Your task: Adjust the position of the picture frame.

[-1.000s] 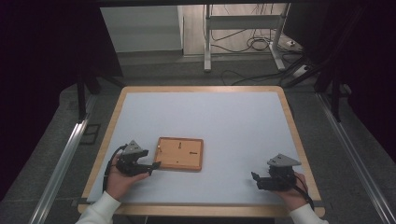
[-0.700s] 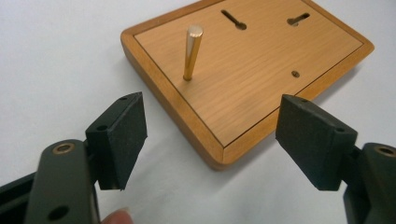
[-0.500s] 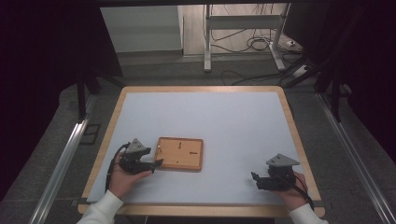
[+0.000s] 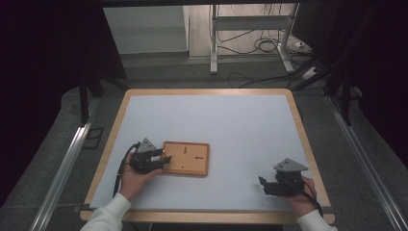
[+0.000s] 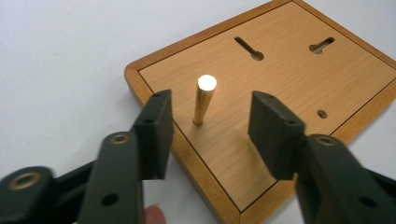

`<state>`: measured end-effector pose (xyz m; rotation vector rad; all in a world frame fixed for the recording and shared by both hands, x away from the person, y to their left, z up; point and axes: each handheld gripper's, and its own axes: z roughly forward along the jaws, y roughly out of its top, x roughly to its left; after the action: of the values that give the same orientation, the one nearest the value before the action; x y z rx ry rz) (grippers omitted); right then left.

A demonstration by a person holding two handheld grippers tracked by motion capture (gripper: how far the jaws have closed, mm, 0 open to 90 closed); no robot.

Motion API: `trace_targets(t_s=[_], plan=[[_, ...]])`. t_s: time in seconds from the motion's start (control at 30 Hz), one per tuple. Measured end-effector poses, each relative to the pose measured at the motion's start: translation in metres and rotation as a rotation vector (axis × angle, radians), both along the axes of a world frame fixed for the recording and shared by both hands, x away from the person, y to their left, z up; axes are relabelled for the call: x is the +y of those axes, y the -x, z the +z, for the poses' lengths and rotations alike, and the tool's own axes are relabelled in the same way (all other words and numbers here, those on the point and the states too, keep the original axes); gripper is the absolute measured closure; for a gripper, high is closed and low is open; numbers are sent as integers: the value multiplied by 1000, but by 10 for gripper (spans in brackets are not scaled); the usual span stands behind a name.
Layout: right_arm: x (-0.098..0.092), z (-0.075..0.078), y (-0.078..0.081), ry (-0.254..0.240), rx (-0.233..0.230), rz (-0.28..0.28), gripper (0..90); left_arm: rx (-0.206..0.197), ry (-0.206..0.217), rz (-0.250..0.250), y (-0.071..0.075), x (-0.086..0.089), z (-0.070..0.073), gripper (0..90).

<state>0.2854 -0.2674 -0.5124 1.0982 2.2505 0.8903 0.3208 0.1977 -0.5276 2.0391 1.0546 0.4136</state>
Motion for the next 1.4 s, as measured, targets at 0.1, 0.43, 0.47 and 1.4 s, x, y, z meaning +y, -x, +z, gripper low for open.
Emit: trace_targets(t_s=[0.1,0.43,0.47,1.4], plan=[[0,0,0,1,1,-1,123,-5,0,4,-2,0,0,557],[1,-1,0,6,4,1,123,-21,3,14,-6,-2,-1,749],[1,-1,0,5,5,0,123,-23,3,16,-6,-2,-1,794],[1,0,0,12,9,-10,123,-40,67,0,-19,-3,6,836]])
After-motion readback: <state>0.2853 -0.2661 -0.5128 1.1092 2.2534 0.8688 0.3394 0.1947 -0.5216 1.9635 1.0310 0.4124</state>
